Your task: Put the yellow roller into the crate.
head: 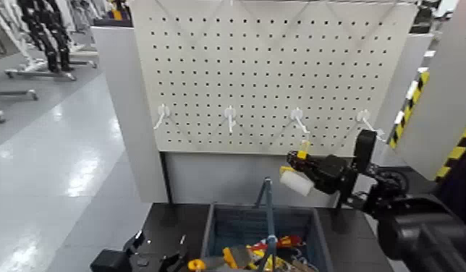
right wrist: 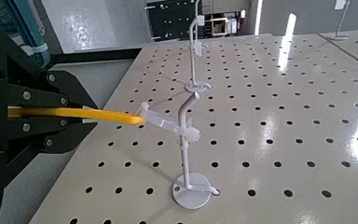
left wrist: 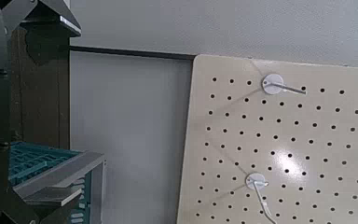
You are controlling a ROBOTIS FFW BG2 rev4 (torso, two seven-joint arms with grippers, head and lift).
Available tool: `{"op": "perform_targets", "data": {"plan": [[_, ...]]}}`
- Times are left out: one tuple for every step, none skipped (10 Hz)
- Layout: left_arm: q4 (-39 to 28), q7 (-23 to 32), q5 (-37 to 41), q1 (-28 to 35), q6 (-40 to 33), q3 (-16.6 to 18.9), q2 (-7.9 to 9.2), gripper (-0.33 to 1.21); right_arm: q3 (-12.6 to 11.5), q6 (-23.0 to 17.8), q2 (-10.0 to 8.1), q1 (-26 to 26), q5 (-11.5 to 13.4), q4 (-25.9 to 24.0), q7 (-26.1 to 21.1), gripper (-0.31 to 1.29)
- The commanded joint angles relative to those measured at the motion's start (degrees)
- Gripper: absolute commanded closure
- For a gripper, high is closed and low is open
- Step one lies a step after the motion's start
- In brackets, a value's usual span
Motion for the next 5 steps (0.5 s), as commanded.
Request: {"op": "perform_targets", "data": {"plan": [[-0.1,0.0,0.0,0.1,0.0,0.1,0.04,0.11,-1.2,1.9,0.39,2.5,0.2,-4.7,0.1,1.26],[-0.1,0.0,0.0,0.1,-0.1,0.1,0.04,0.11,-1.7,2.1,0.57,3.6,-0.1,-6.6,0.4,1.26],[-0.1,0.0,0.0,0.1,-0.1,0.1,0.04,0.11,-2.6,2.8,0.83,4.8,-0.1,-8.9,0.5,1.26],[-0.1,0.0,0.0,0.1,-0.1,0.1,0.04,0.11,-3.4,3.1,1.0,6.1,-0.3,-10.7,0.4,1.26],[-0.1,0.0,0.0,0.1,-0.1,0.1,0.04,0.11,-4.5,3.6,1.18,7.4,-0.5,-12.5,0.4,1.26]]}}
